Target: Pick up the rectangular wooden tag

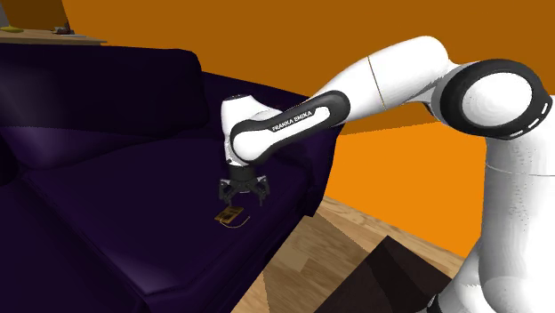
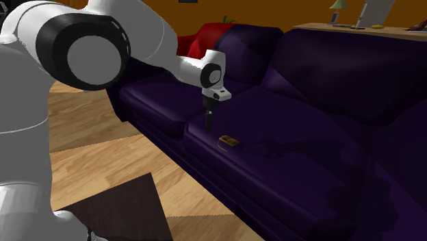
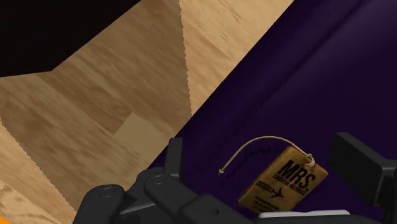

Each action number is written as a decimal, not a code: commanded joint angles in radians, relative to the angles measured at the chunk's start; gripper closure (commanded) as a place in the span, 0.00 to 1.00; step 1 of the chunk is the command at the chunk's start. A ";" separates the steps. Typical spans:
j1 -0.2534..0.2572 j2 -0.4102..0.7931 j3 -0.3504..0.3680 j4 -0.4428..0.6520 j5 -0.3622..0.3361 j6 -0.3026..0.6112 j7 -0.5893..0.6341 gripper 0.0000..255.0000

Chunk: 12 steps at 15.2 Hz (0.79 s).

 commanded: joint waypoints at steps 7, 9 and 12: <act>0.097 0.374 -0.067 0.421 -0.055 -0.105 0.147 0.00; 0.115 0.449 -0.079 0.519 -0.057 -0.137 0.165 0.00; 0.117 0.472 -0.083 0.517 -0.061 -0.113 0.166 0.00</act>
